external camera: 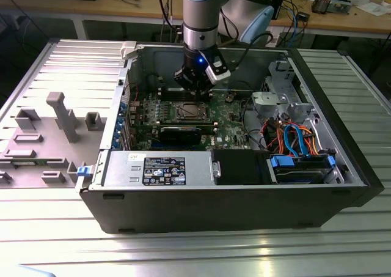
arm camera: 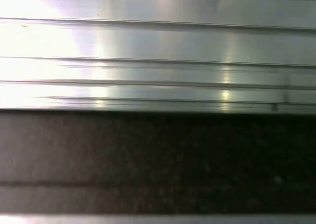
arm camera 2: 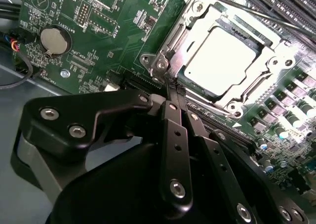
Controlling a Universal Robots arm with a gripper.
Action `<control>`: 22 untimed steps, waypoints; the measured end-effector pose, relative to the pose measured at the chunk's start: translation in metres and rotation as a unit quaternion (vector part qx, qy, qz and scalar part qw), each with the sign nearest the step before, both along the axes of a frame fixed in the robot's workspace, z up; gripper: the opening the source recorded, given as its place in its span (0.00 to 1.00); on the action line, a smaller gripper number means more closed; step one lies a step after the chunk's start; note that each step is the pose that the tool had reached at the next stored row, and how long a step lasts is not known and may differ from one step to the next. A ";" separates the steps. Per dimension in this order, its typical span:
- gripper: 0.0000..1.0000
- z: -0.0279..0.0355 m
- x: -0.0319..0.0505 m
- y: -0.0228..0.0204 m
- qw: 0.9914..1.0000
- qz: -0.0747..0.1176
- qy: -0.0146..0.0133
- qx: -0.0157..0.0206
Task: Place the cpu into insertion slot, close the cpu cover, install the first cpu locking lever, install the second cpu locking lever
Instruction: 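Install the first cpu locking lever, then install the second cpu locking lever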
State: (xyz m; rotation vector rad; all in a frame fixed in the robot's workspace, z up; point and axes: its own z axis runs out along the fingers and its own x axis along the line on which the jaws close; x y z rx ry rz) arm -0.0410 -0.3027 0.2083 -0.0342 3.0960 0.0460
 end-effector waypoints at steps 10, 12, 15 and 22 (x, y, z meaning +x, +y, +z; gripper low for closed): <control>0.11 0.0001 0.0000 -0.0020 1.000 0.000 0.000 0.000; 0.11 0.0000 0.0000 -0.0034 1.000 0.000 0.000 0.000; 0.11 0.0007 0.0000 -0.0055 1.000 0.000 0.000 0.000; 0.11 0.0126 0.0001 -0.0066 1.000 0.000 0.000 0.000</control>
